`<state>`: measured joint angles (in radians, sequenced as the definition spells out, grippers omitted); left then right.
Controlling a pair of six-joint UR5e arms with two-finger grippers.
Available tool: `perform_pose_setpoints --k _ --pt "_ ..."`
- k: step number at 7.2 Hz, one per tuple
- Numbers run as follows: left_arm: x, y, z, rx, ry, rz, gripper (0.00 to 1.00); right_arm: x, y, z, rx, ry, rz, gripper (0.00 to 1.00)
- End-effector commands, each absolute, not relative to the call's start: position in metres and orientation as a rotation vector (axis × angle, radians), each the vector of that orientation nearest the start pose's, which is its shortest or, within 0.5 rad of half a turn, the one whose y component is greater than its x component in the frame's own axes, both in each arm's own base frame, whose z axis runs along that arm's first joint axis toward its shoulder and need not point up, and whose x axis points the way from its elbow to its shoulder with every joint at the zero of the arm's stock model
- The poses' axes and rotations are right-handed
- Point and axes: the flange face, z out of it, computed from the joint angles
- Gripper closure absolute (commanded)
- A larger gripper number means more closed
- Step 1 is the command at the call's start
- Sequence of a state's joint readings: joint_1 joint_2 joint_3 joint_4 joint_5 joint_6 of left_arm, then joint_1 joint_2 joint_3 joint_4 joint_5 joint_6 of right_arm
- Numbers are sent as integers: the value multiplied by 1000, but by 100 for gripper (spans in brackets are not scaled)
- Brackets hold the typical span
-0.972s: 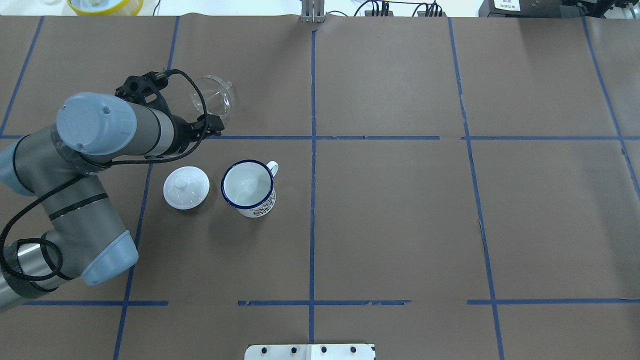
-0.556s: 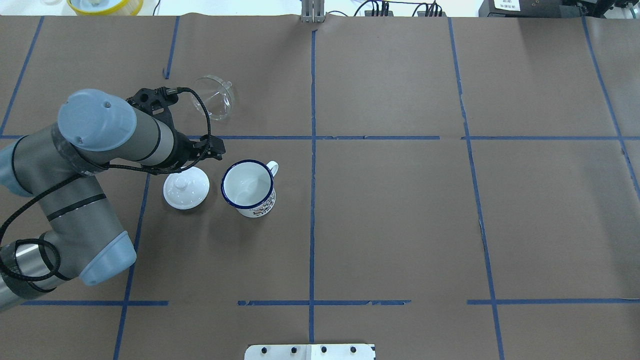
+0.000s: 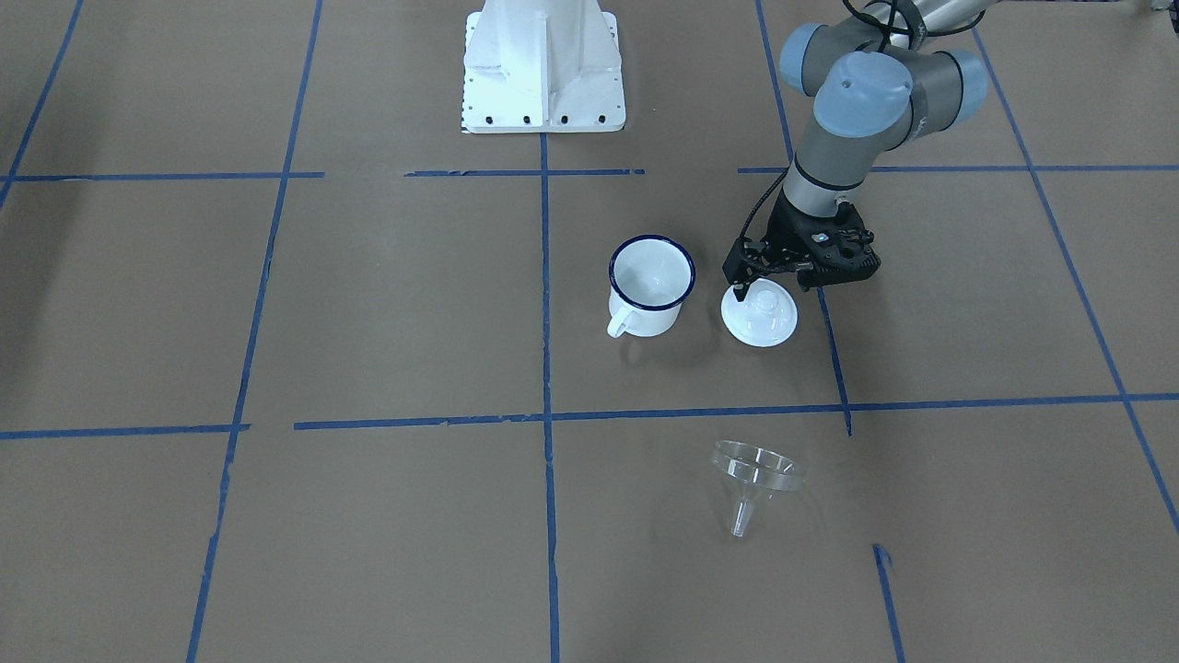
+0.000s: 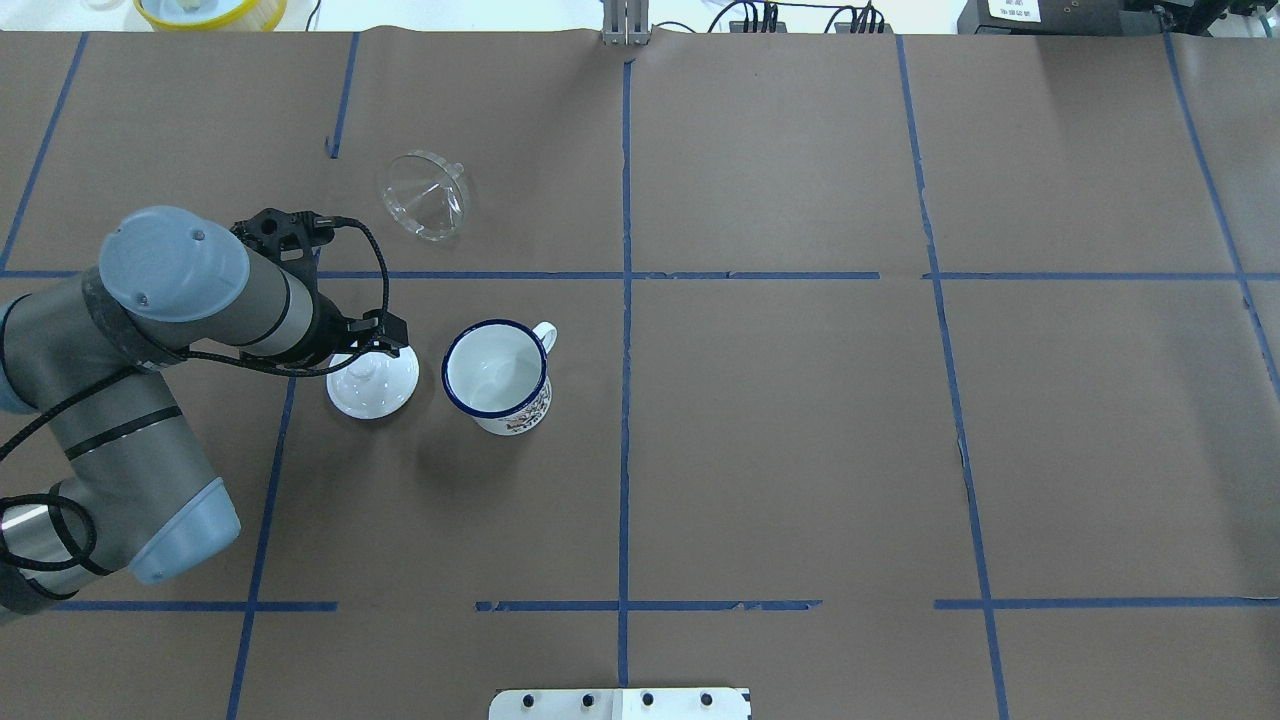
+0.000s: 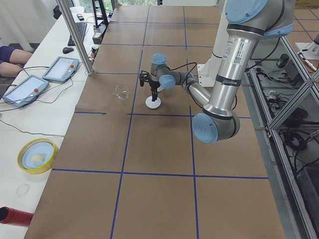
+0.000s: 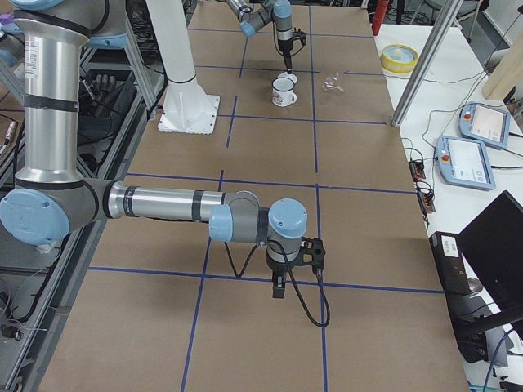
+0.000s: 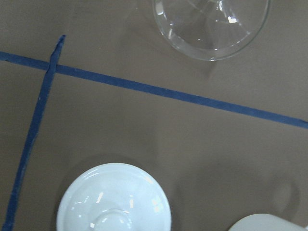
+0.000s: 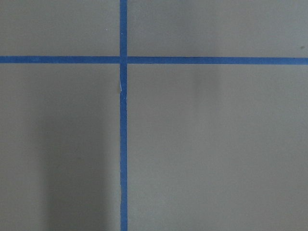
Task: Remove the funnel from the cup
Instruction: 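Lower the left gripper onto the white lid and grasp its knob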
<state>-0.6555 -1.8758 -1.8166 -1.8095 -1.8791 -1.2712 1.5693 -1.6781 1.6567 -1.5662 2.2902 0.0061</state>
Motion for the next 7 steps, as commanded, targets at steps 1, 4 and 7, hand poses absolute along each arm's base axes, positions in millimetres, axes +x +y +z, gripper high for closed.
perform_pose_setpoints --k 1,4,7 --pt "422 -449 365 90 819 -208 0 67 -445 670 -19 -719 10 0" --pt "428 -454 370 95 829 -207 18 67 -445 670 -19 -719 10 0" --pt "428 -454 371 94 828 -208 39 67 -445 670 -19 -719 10 0"
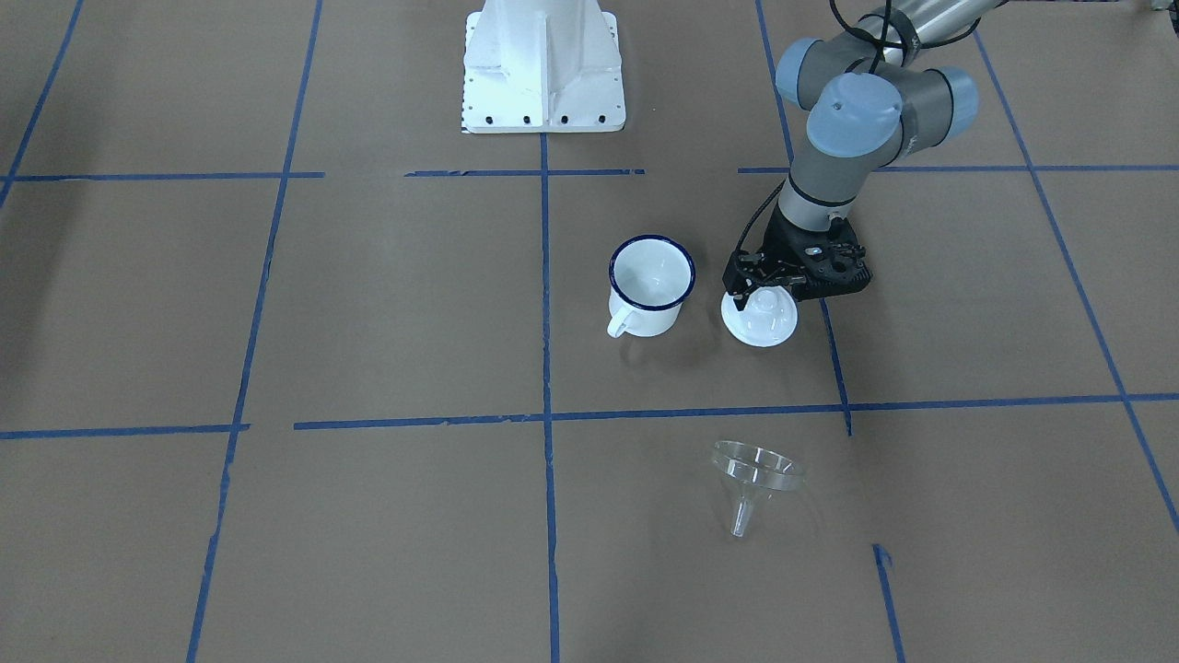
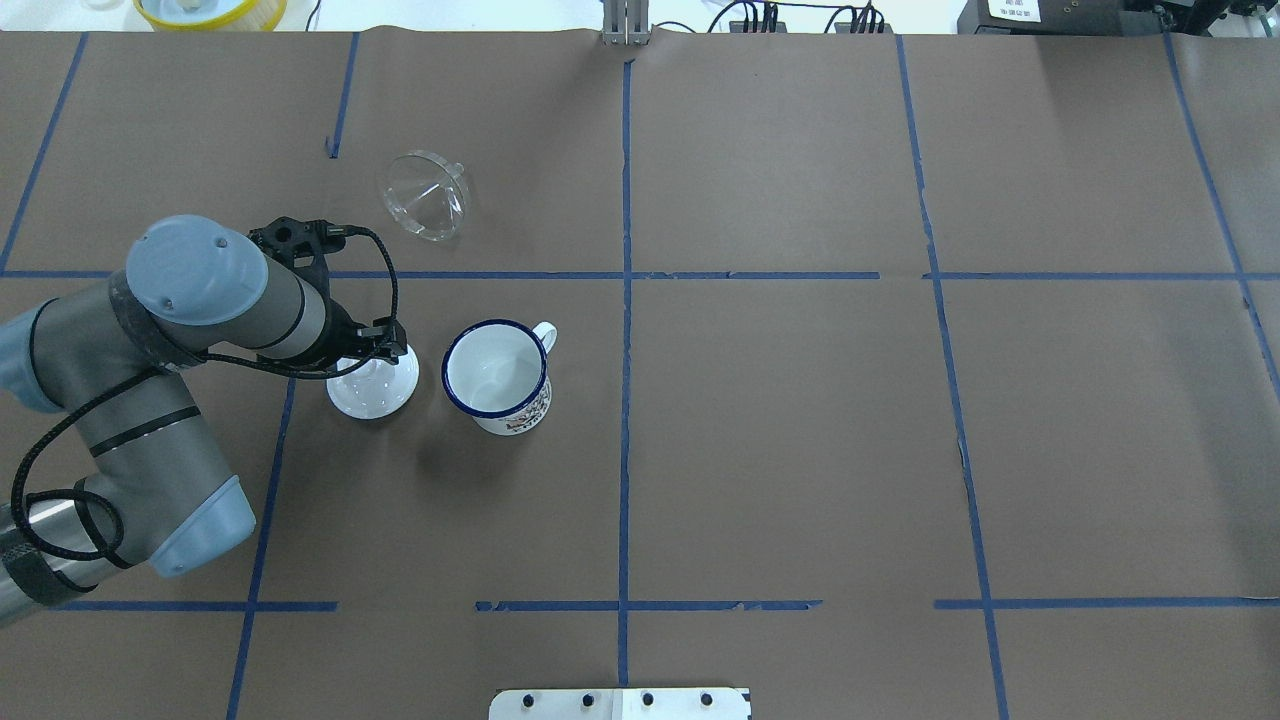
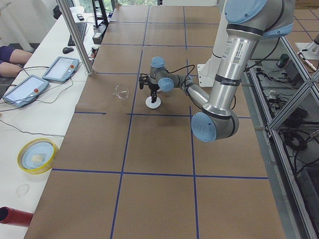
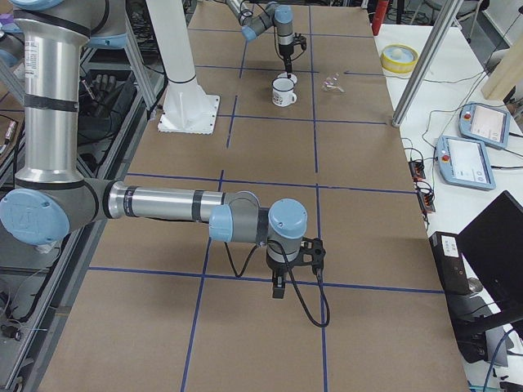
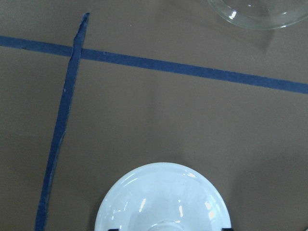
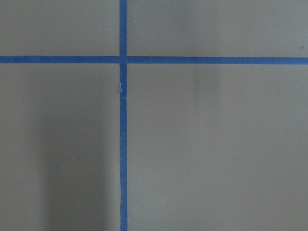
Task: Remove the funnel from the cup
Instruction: 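Lower the left gripper onto the white lid and grasp its knob, then lift the white lid with the left gripper and carry it over the mug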
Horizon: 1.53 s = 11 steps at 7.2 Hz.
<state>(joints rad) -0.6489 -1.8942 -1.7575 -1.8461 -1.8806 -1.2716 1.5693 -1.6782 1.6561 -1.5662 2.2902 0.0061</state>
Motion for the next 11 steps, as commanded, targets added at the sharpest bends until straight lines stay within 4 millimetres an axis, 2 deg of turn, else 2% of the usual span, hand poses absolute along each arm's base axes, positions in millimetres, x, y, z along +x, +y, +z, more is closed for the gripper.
perform_pose_setpoints --k 1,2,3,4,5,7,9,10,11 --pt "428 -454 370 95 830 -207 45 67 -445 670 -19 -719 10 0" --pt "427 -454 370 96 829 -209 53 67 -445 670 -19 -719 10 0" --pt "426 -455 370 96 830 -212 70 67 -445 670 -19 -719 10 0" --pt "422 -455 366 101 836 -214 94 67 -445 671 -20 -719 11 0" --pt "414 -458 359 109 839 -225 100 67 -445 670 -19 -719 10 0" --pt "366 -466 327 82 861 -257 100 67 -445 670 -19 -719 10 0" --pt "302 -460 277 85 834 -328 100 67 -445 670 -19 -719 10 0" --pt "298 -462 243 62 839 -331 100 67 -445 671 -20 -719 11 0" --pt "306 -467 210 41 828 -336 100 67 -445 670 -19 -719 10 0"
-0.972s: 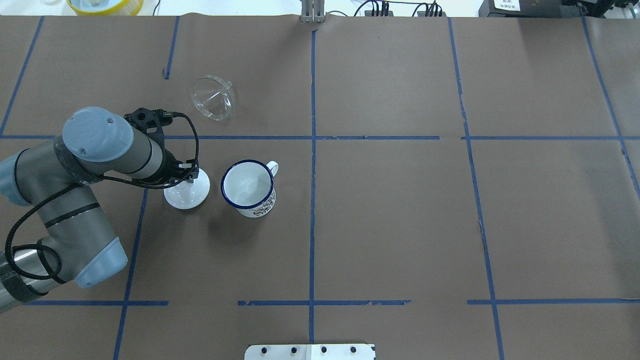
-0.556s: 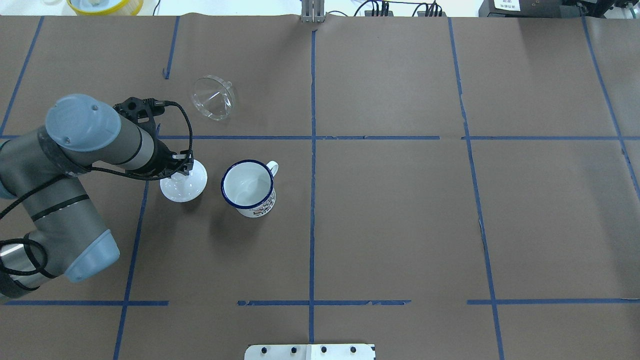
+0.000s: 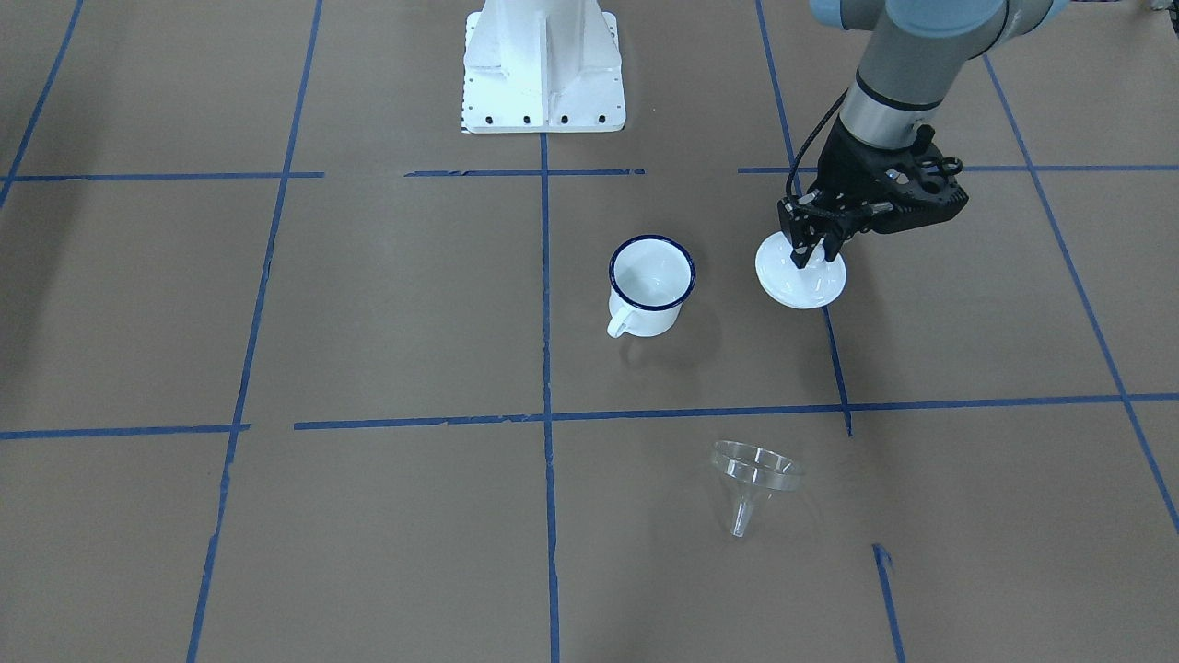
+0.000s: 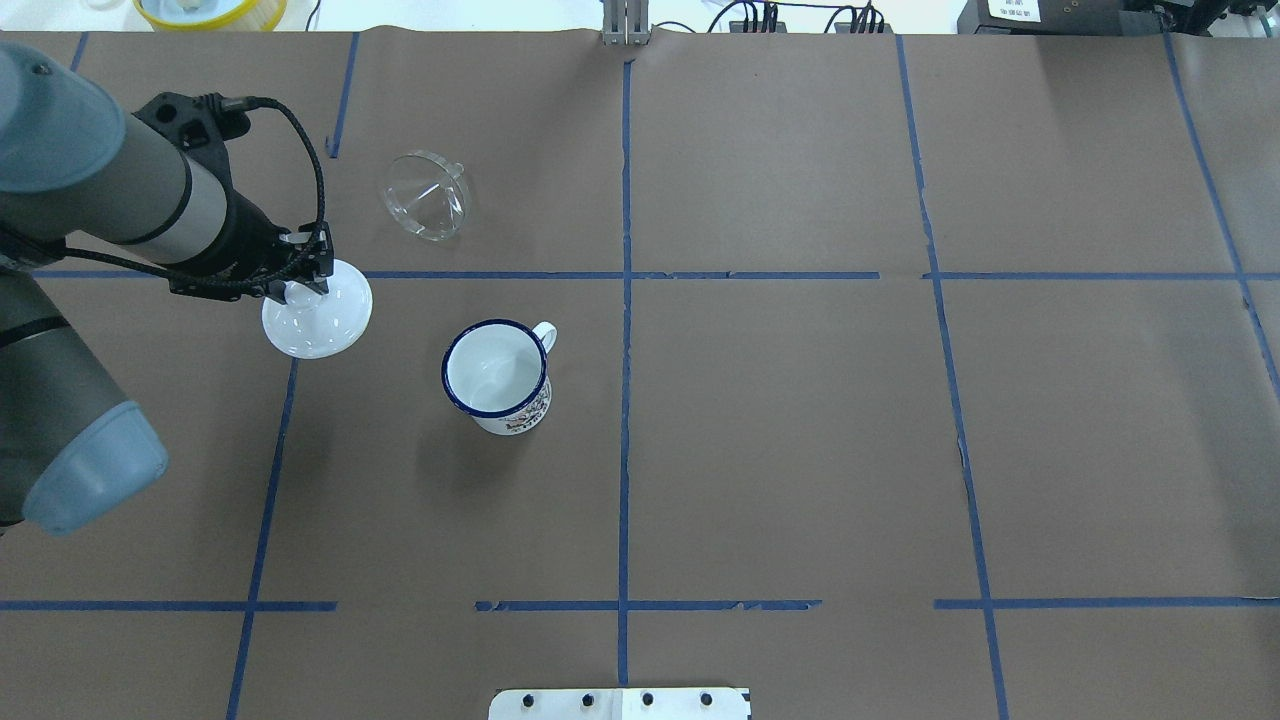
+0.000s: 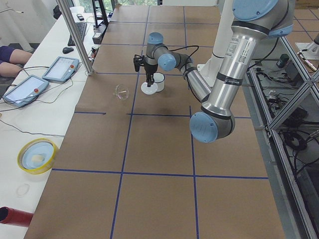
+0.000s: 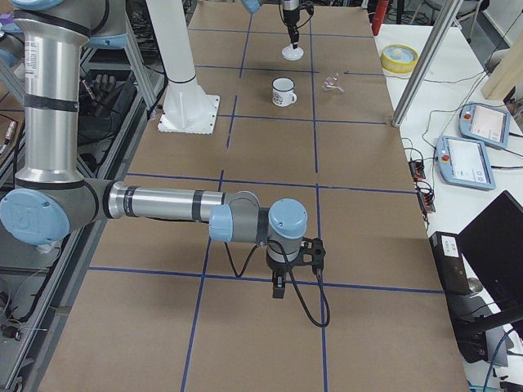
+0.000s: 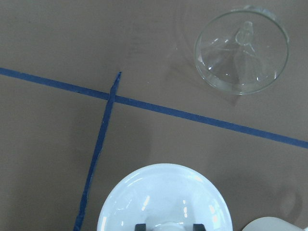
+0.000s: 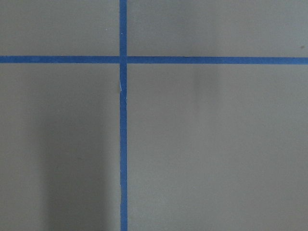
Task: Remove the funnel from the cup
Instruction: 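Lift the white lid with the left gripper and carry it over the mug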
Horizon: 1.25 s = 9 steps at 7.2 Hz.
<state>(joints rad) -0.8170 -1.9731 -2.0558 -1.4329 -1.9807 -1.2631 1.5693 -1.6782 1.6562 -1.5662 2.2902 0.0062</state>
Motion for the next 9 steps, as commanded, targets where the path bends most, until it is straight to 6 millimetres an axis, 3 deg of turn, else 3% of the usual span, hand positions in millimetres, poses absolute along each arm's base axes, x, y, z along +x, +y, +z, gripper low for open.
perform_pose_setpoints --k 1,3,4,6,9 --pt "323 -465 195 -13 858 -333 100 67 -445 670 -19 -719 10 0" --pt "394 -473 184 -92 827 -346 100 67 -445 670 -19 -719 10 0" --pt "414 -483 186 -101 835 -357 100 67 -445 670 -19 -719 10 0" --pt "442 -472 192 -109 843 -351 100 67 -445 670 -19 -719 10 0" --pt "454 -462 192 -112 849 -329 100 67 -445 670 -19 -719 10 0"
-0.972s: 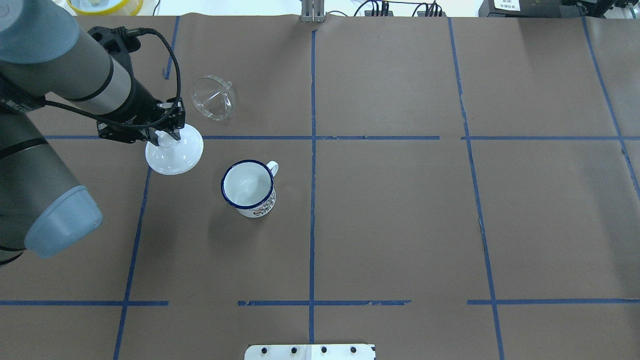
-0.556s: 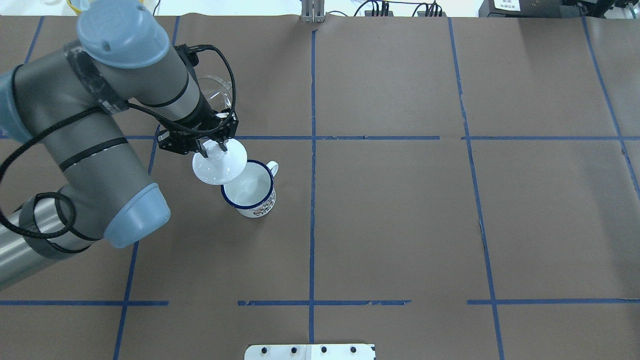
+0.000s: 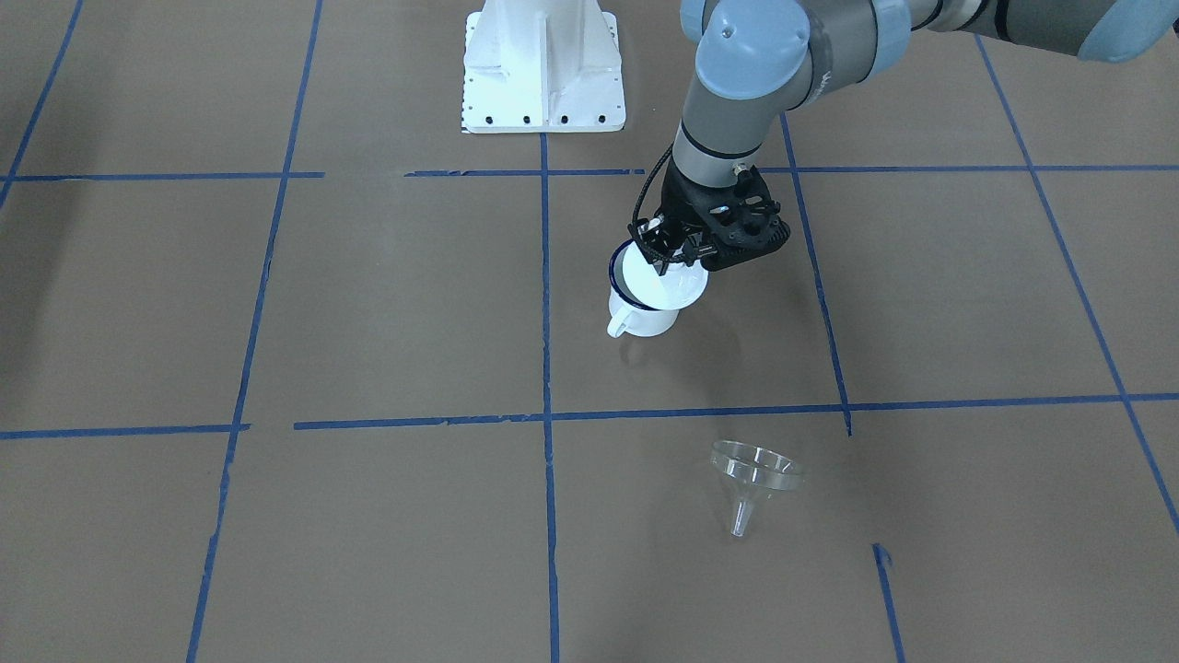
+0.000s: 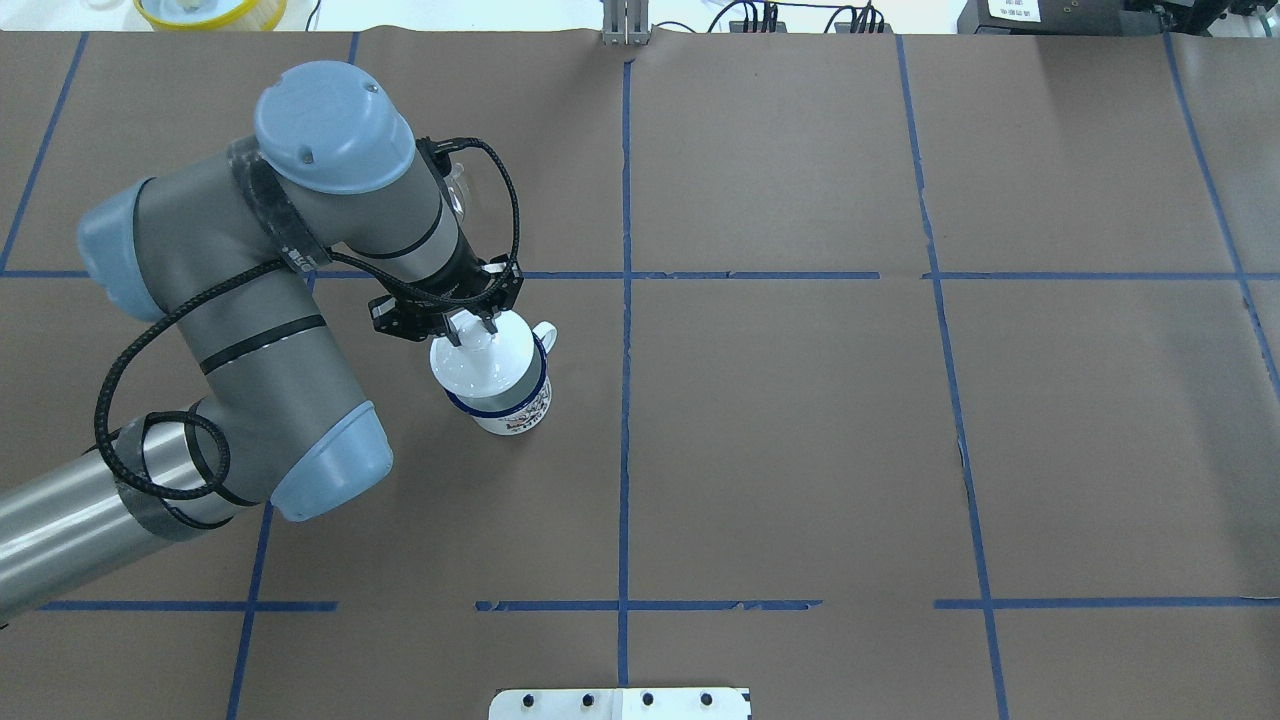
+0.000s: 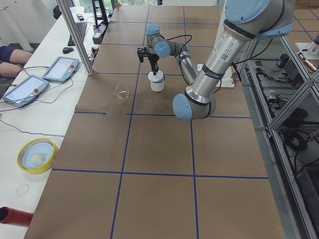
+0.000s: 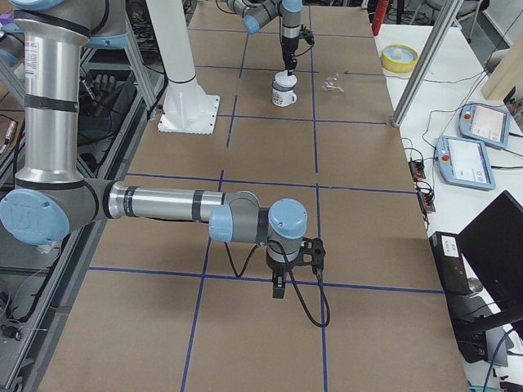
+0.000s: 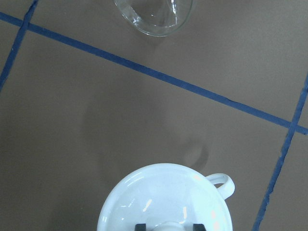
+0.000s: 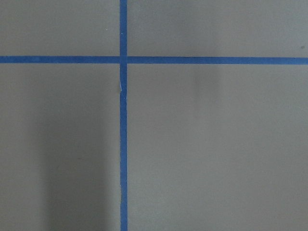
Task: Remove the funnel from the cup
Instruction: 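Lower the lid onto the mug opening with the left gripper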
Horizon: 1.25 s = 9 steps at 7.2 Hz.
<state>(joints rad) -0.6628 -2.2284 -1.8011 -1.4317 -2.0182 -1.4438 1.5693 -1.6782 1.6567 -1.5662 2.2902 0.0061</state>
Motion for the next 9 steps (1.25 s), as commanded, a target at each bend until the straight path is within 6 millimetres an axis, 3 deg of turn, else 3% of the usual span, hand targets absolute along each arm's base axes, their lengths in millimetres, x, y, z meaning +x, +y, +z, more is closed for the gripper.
perform_pose_setpoints --k 1,9 --pt "454 -462 191 -112 851 -327 100 67 -445 670 -19 -719 10 0" --pt "454 -462 192 -112 849 -327 100 67 -445 670 -19 -719 10 0"
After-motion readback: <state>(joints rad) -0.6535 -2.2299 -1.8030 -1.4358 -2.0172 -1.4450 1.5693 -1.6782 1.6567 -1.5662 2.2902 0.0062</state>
